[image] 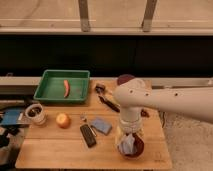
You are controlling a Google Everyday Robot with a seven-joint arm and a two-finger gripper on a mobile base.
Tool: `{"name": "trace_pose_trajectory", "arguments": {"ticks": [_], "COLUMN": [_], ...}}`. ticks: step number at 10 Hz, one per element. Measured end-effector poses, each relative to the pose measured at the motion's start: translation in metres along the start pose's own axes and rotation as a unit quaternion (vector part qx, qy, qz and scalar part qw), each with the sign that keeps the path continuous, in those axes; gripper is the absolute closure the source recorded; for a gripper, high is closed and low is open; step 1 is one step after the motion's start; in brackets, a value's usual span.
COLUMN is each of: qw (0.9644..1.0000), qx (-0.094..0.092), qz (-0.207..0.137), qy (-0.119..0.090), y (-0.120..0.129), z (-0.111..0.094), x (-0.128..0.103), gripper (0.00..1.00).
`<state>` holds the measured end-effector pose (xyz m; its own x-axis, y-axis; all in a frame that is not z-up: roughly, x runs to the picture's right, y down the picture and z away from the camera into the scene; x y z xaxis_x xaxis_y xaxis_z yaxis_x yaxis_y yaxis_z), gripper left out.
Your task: Wipe red bowl with towel
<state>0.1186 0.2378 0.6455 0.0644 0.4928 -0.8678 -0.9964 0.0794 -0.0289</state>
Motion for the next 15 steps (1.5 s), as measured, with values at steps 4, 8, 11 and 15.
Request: {"name": "trace_pose_trajectory", "arguments": {"ticks": [4, 8, 11, 15], "qw": [0.9999, 0.9984, 0.9972, 0.9954], "qx": [-0.011, -0.045, -0.060, -0.080], "qz": [0.000, 0.009, 0.019, 0.022], "qy": [0.012, 0.034, 0.039, 0.048], "y": [0.002, -0.003, -0.012, -0.015], "z": [0.011, 0.043, 0.049, 0.058], "x": [-0.009, -0.031, -0.040, -0.048], "gripper": [0.24, 0.24, 0.24, 0.24]}}
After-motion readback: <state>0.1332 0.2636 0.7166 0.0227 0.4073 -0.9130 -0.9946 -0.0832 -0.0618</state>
